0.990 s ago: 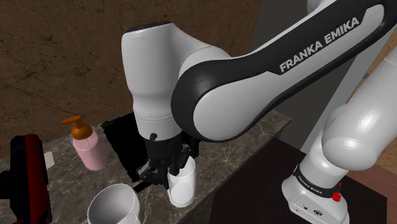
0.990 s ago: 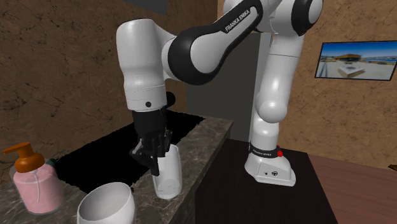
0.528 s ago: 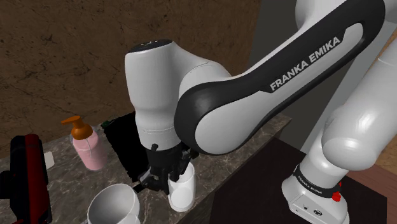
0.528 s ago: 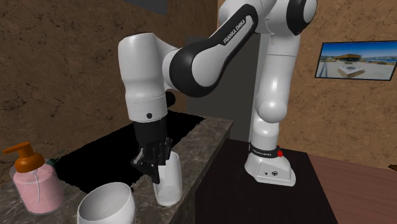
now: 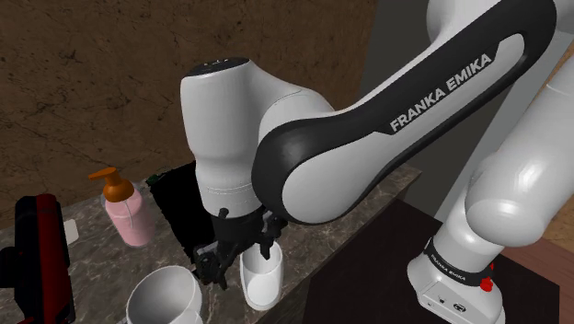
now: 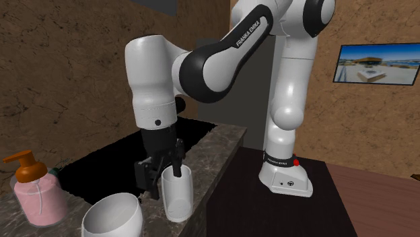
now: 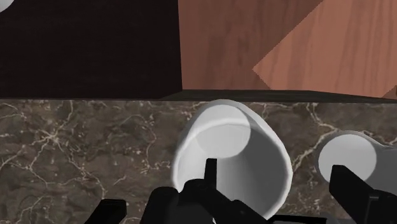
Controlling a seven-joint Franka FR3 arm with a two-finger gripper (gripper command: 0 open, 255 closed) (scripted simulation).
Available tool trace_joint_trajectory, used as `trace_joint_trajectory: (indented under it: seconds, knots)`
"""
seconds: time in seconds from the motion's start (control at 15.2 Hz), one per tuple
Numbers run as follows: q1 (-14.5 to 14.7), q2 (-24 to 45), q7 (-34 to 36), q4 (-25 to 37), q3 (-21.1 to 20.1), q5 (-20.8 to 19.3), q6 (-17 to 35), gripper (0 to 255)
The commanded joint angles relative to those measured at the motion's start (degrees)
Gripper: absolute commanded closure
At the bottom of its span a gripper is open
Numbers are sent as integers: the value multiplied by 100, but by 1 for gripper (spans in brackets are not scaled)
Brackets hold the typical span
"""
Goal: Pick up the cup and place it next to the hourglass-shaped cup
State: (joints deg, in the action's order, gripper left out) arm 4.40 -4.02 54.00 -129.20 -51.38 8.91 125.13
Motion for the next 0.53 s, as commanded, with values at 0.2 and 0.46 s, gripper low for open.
trace_joint_trajectory:
  seconds: [0.2,0.46]
  knots:
    - [-4,-268,-153,220,84,194,-416,0]
    - [-1,-460,-250,440,173,309,-784,0]
